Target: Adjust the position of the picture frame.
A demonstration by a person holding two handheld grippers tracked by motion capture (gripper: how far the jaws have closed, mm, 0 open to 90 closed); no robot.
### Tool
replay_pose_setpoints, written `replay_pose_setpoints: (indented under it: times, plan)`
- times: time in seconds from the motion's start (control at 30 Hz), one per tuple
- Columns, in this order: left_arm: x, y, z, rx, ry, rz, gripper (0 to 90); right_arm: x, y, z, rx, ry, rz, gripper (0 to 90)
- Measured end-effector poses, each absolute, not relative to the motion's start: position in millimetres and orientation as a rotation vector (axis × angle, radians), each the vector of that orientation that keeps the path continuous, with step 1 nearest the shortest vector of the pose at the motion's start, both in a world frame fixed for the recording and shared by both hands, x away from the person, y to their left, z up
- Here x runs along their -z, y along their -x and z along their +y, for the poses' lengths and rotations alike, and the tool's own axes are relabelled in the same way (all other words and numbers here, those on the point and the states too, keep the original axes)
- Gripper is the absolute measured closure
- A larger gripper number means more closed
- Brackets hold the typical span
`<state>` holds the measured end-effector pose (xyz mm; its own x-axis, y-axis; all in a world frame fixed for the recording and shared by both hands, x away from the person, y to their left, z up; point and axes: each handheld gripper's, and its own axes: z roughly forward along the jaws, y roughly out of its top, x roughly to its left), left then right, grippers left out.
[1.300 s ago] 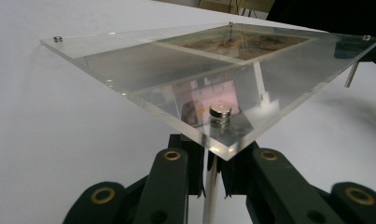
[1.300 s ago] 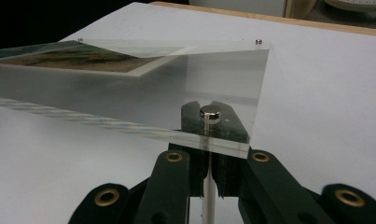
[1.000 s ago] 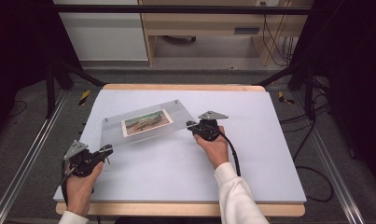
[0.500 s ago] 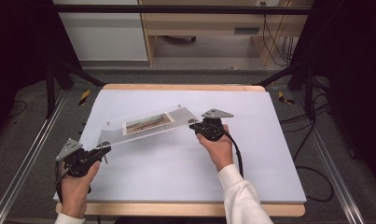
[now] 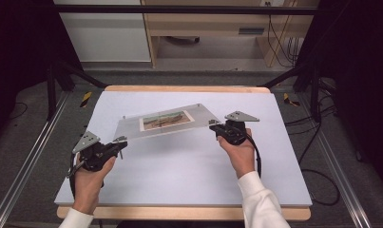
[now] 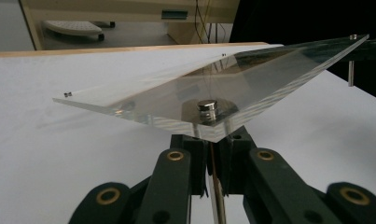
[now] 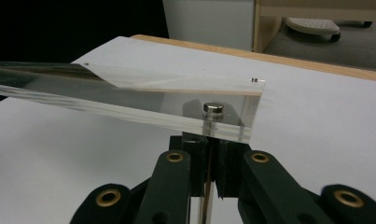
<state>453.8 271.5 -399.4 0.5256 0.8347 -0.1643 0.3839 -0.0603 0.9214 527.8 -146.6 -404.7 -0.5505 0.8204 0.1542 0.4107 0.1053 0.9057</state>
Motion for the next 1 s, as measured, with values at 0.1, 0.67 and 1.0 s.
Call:
replay_pose_setpoints:
  times: [0.1, 0.67, 1.0]
  plan:
    - [395.4, -457.6, 265.2, -0.505, -1.671, 1.030, 82.1, 402.1, -525.8, -154.1, -1.431, -1.206, 1.987, 84.7]
    - [386.1, -468.4, 246.4, -0.489, -1.699, 0.986, 81.9, 396.2, -518.9, -177.1, -1.431, -1.249, 1.937, 84.7]
    - [383.8, -477.6, 232.1, -0.471, -1.739, 0.931, 81.4, 393.7, -506.4, -191.3, -1.403, -1.287, 1.899, 84.6]
